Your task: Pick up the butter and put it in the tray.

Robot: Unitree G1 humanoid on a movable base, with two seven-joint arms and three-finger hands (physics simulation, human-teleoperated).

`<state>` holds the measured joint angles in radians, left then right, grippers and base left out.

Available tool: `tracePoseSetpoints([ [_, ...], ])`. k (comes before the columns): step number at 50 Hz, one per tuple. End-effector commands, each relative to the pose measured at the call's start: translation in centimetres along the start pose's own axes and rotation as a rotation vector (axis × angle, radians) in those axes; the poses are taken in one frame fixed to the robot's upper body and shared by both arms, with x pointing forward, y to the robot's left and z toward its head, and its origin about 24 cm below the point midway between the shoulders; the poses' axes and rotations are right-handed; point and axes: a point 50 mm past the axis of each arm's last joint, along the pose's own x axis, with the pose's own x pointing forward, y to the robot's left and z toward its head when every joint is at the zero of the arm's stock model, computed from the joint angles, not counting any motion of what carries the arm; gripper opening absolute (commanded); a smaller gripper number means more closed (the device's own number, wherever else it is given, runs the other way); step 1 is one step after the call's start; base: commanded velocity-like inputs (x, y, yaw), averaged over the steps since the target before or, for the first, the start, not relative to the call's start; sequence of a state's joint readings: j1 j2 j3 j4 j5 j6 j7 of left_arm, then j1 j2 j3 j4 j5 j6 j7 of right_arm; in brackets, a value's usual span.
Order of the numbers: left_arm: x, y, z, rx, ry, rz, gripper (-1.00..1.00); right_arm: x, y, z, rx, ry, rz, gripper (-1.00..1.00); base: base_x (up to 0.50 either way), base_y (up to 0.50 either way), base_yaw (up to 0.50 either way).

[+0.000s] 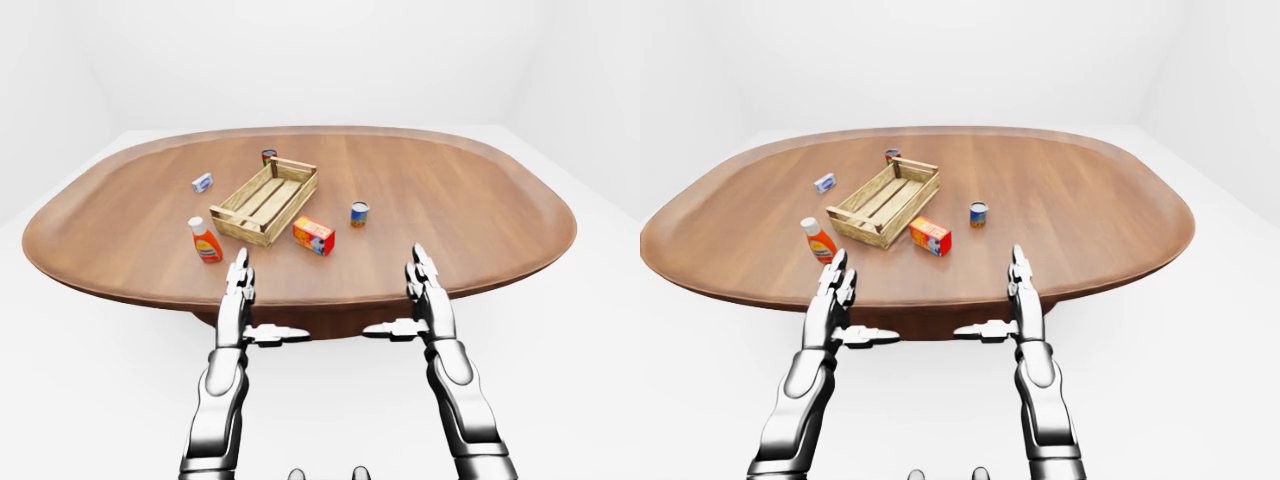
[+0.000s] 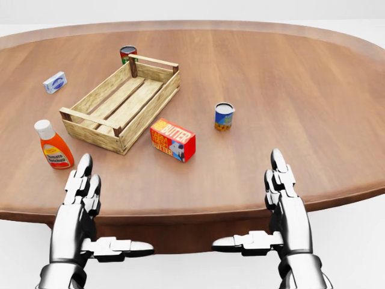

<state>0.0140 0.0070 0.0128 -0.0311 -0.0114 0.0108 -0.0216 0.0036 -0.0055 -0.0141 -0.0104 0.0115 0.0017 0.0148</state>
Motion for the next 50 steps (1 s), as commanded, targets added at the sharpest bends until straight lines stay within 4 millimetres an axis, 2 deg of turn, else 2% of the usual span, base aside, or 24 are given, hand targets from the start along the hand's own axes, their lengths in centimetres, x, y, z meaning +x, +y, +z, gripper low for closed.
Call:
tracePoseSetpoints([
  [1, -1.0, 0.6, 1.3, -0.009, -0.029, -0.022, 1.0, -0.4, -0.6, 1.0, 0.016, -0.027, 0.001, 1.0, 0.0, 0.0, 0.0],
  [7, -1.2, 1.0, 2.4, -0.012, -0.057, -0.021, 1.0, -1.2, -0.5, 2.5, -0.031, -0.056, 0.0, 1.0, 0.0, 0.0, 0.0],
  [13, -1.4, 1.6, 3.8, -0.016, -0.118, -0.012, 1.0, -2.5, -0.4, 5.2, -0.054, -0.172, -0.004, 1.0, 0.0, 0.0, 0.0],
  [15, -1.7, 1.9, 4.9, -0.024, -0.166, -0.004, 1.0, -3.3, -0.4, 6.9, -0.054, -0.246, -0.012, 1.0, 0.0, 0.0, 0.0],
  [18, -1.9, 2.1, 5.5, -0.03, -0.196, 0.001, 1.0, -3.9, -0.4, 7.9, -0.07, -0.287, -0.011, 1.0, 0.0, 0.0, 0.0],
  [19, -2.0, 2.2, 5.3, -0.029, -0.185, 0.001, 1.0, -4.0, -0.5, 7.9, -0.071, -0.288, -0.018, 1.0, 0.0, 0.0, 0.0],
  [20, -2.1, 2.2, 4.2, -0.036, -0.139, 0.001, 1.0, -4.1, -0.6, 8.1, -0.07, -0.299, -0.018, 1.0, 0.0, 0.0, 0.0],
  [21, -2.1, 2.3, 5.5, -0.033, -0.194, 0.002, 1.0, -4.3, -0.6, 8.4, -0.073, -0.31, -0.021, 1.0, 0.0, 0.0, 0.0],
  [23, -2.3, 2.3, 6.4, -0.029, -0.232, 0.004, 1.0, -4.6, -0.7, 9.0, -0.079, -0.336, -0.025, 1.0, 0.0, 0.0, 0.0],
  [29, -2.5, 2.4, 6.9, -0.032, -0.257, 0.0, 1.0, -6.2, -0.4, 11.5, -0.098, -0.452, -0.025, 1.0, 0.0, 0.0, 0.0],
  [32, -2.8, 2.5, 7.5, -0.038, -0.283, 0.0, 1.0, -6.5, -0.5, 11.8, -0.106, -0.465, -0.033, 1.0, 0.0, 0.0, 0.0],
  [33, -2.8, 2.5, 6.1, -0.047, -0.221, -0.001, 1.0, -6.7, -0.5, 12.2, -0.109, -0.481, -0.034, 1.0, 0.0, 0.0, 0.0],
  [34, -2.9, 2.5, 5.4, -0.051, -0.194, -0.002, 1.0, -6.9, -0.4, 12.5, -0.116, -0.496, -0.035, 1.0, 0.0, 0.0, 0.0],
  [36, -3.6, 2.6, 8.3, -0.038, -0.321, 0.0, 1.0, -7.2, -0.3, 12.9, -0.119, -0.516, -0.033, 1.0, 0.0, 0.0, 0.0],
  [38, -3.9, 2.8, 9.2, -0.037, -0.36, 0.004, 1.0, -7.6, -0.1, 13.3, -0.127, -0.536, -0.029, 1.0, 0.0, 0.0, 0.0],
  [40, -3.8, 2.9, 7.4, -0.05, -0.28, 0.002, 1.0, -7.9, 0.0, 13.7, -0.129, -0.555, -0.027, 1.0, 0.0, 0.0, 0.0],
  [41, -3.8, 2.9, 7.2, -0.051, -0.272, 0.003, 1.0, -8.0, 0.1, 13.8, -0.131, -0.559, -0.025, 1.0, 0.0, 0.0, 0.0],
  [45, -4.1, 3.3, 8.0, -0.054, -0.309, 0.015, 1.0, -8.3, 0.2, 14.2, -0.159, -0.577, -0.025, 1.0, 0.0, 0.0, 0.0],
  [50, -4.2, 3.3, 8.0, -0.05, -0.308, 0.009, 1.0, -8.1, 0.1, 13.8, -0.165, -0.555, -0.033, 1.0, 0.0, 0.0, 0.0],
])
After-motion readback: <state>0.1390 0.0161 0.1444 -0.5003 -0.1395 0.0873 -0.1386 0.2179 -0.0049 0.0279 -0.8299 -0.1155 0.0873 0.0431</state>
